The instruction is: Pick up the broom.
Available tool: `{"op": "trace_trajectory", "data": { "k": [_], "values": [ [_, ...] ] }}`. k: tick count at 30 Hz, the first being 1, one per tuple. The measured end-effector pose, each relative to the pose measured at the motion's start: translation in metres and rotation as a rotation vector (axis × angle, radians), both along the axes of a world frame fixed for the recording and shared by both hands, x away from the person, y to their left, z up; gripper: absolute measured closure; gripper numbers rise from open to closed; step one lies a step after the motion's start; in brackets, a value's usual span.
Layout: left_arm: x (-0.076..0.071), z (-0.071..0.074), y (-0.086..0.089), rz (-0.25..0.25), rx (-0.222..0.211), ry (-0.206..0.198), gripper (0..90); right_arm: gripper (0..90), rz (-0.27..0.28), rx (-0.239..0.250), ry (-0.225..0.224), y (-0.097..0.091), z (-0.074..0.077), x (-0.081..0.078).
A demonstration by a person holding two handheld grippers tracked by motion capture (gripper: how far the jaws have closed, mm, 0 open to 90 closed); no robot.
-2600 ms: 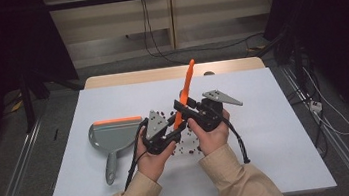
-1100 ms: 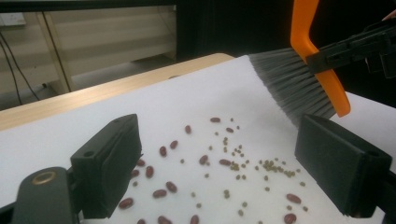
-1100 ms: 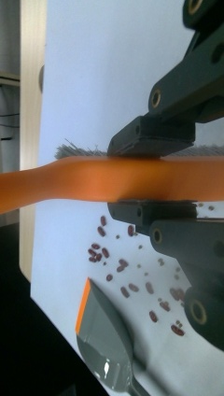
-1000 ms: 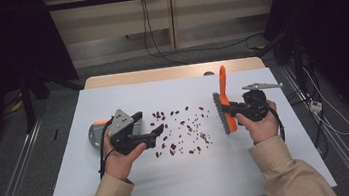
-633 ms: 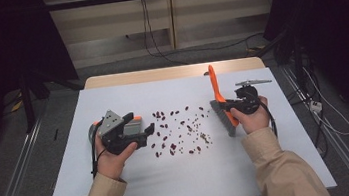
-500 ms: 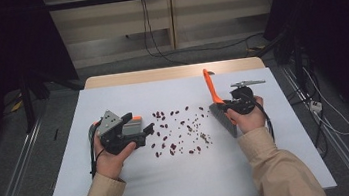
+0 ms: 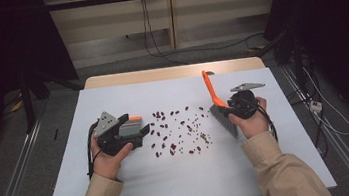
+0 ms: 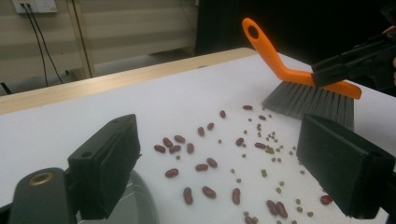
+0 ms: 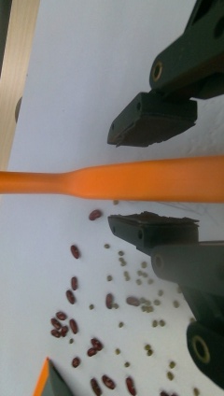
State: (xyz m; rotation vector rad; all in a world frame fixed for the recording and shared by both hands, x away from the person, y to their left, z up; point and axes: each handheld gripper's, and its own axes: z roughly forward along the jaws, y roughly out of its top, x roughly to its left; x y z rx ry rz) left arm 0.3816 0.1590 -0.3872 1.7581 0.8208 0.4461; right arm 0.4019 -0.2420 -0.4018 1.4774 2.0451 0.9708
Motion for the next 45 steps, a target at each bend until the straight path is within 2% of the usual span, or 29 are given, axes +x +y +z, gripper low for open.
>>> {"op": "trace_trajectory", "data": {
  "k": [2,4,6,8,11,13,17,21,24,28,31,34,36,45],
  "values": [
    [-0.001,0.000,0.001,-0.001,0.005,-0.001,13.1,60.4,0.001,-0.037,0.016,0.001,-0.003,-0.004],
    [-0.002,-0.001,0.002,0.003,0.006,0.001,12.8,69.5,0.014,-0.073,0.034,0.001,-0.008,-0.006],
    [-0.002,-0.001,0.005,-0.003,0.011,0.003,12.0,70.2,0.014,-0.097,0.038,0.001,-0.010,-0.007],
    [-0.002,-0.002,0.007,0.000,0.008,0.006,11.0,70.6,0.016,-0.091,0.036,0.000,-0.011,-0.006],
    [-0.002,-0.004,0.010,-0.007,0.006,0.013,9.8,71.0,0.013,-0.051,0.027,-0.002,-0.010,-0.004],
    [-0.002,-0.005,0.011,-0.013,0.004,0.017,8.5,71.1,0.010,-0.058,0.004,-0.004,-0.009,0.000],
    [0.000,-0.006,0.015,-0.029,-0.014,0.022,7.0,71.1,0.017,-0.040,-0.046,-0.007,-0.006,0.015],
    [-0.001,-0.006,0.021,-0.050,-0.011,0.014,6.0,71.2,0.011,-0.019,-0.093,-0.005,-0.007,0.031],
    [-0.003,-0.006,0.027,-0.063,-0.022,0.012,5.8,71.2,0.021,-0.011,-0.094,0.000,-0.011,0.041],
    [-0.005,-0.006,0.038,-0.076,-0.039,0.006,5.4,71.2,0.037,-0.027,-0.116,0.007,-0.016,0.047],
    [-0.006,-0.009,0.044,-0.088,-0.028,0.009,5.3,71.2,0.053,-0.071,-0.120,0.014,-0.019,0.050],
    [-0.008,-0.011,0.049,-0.084,-0.029,0.012,5.3,71.2,0.064,-0.092,-0.119,0.018,-0.022,0.053],
    [-0.008,-0.011,0.052,-0.078,-0.036,0.014,5.3,71.2,0.069,-0.079,-0.115,0.020,-0.025,0.054],
    [-0.011,-0.011,0.059,-0.061,-0.049,0.010,5.4,71.3,0.127,-0.123,-0.115,0.035,-0.025,0.048]
  ]
}}
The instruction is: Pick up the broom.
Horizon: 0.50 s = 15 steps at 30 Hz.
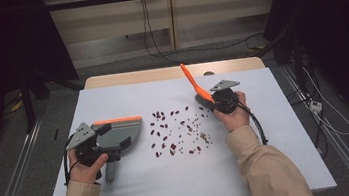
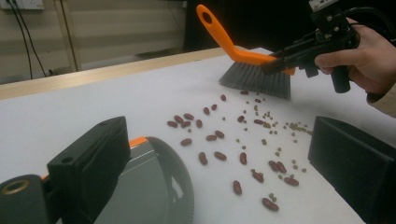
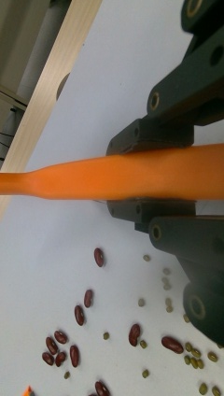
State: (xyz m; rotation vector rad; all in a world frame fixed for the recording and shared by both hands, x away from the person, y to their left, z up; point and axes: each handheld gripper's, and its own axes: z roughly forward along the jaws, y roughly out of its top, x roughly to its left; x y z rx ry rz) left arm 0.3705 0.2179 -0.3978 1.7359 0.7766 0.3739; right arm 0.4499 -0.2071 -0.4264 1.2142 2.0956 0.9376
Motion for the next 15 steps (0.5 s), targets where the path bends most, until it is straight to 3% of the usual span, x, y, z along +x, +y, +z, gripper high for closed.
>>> {"op": "trace_trajectory", "data": {
  "k": [6,13,15],
  "values": [
    [0.000,-0.001,0.002,0.007,-0.005,0.003,5.4,71.3,0.044,0.012,0.015,0.009,0.002,-0.006],
    [-0.001,0.000,0.003,0.011,-0.005,0.000,5.4,71.3,0.109,-0.012,0.012,0.022,0.002,-0.018],
    [-0.001,0.000,0.004,0.012,-0.003,-0.001,5.4,71.3,0.117,0.004,0.021,0.022,0.003,-0.021]
  ]
}}
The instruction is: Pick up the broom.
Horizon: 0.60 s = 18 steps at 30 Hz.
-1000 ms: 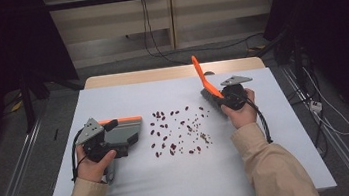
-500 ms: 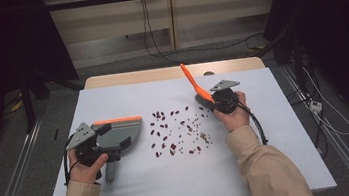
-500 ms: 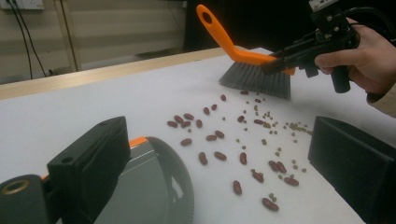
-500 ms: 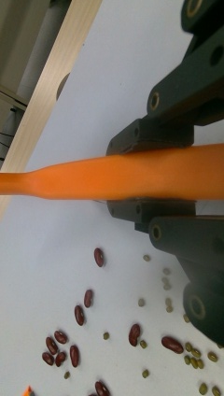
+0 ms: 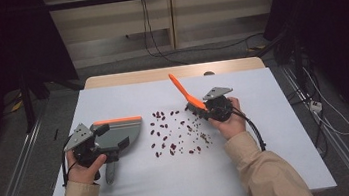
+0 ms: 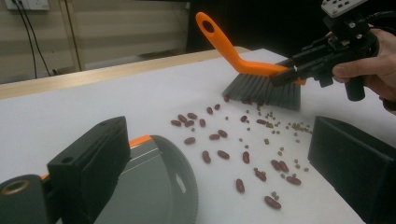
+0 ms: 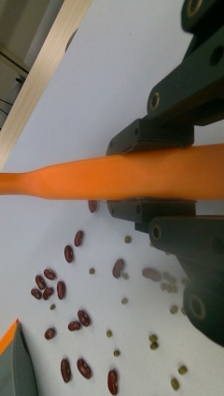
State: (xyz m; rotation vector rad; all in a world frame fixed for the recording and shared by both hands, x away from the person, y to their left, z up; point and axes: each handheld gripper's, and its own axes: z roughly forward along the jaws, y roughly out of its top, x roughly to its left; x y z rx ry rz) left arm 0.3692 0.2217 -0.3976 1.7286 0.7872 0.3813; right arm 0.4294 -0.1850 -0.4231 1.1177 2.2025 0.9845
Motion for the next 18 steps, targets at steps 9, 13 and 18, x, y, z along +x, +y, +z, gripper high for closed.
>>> {"op": "trace_trajectory", "data": {
  "k": [9,13,18],
  "values": [
    [0.000,0.000,0.000,0.002,0.002,-0.002,5.3,71.3,0.034,0.006,0.002,0.003,0.000,-0.010],
    [0.000,0.000,0.000,0.001,0.003,-0.002,5.4,71.3,0.051,-0.002,0.002,0.003,0.001,-0.013],
    [-0.001,0.000,-0.001,0.000,0.005,-0.003,5.4,71.3,0.078,-0.015,0.012,0.005,0.002,-0.019]
  ]
}}
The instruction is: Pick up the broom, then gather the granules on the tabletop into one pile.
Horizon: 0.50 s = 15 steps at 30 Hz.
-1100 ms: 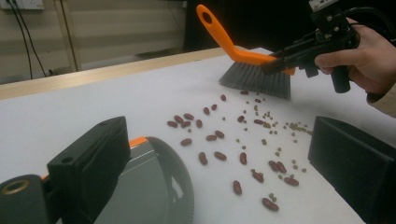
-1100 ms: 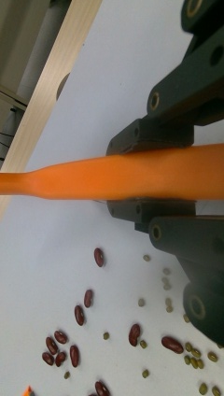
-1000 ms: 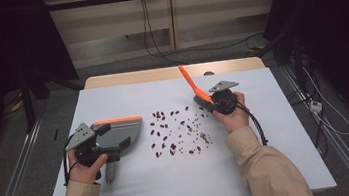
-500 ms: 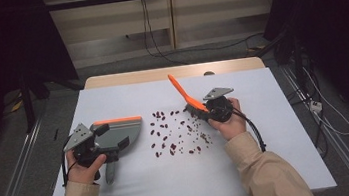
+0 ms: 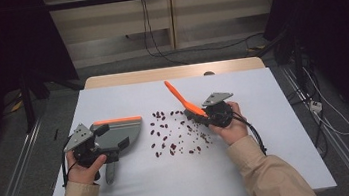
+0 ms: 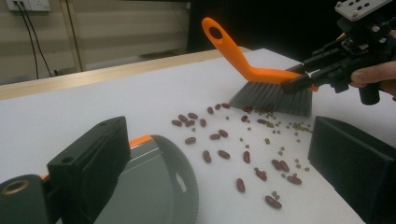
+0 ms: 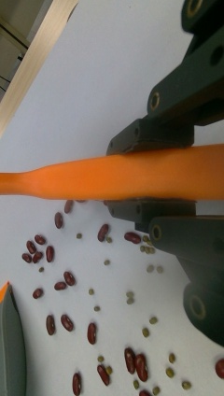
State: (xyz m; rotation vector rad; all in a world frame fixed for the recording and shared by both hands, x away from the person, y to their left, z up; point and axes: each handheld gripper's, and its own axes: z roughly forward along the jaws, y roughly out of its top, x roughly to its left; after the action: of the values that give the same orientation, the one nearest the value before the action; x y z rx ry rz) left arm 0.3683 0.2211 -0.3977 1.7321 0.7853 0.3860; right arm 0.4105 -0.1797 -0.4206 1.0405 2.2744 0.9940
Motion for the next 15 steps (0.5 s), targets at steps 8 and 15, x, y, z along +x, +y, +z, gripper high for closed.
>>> {"op": "trace_trajectory", "data": {
  "k": [8,15],
  "values": [
    [-0.002,0.000,0.003,0.007,0.006,-0.002,5.4,71.3,0.036,0.006,0.006,0.001,0.001,-0.011],
    [-0.003,0.001,0.005,0.013,0.003,-0.005,5.4,71.3,0.050,0.008,0.018,0.000,0.003,-0.016]
  ]
}}
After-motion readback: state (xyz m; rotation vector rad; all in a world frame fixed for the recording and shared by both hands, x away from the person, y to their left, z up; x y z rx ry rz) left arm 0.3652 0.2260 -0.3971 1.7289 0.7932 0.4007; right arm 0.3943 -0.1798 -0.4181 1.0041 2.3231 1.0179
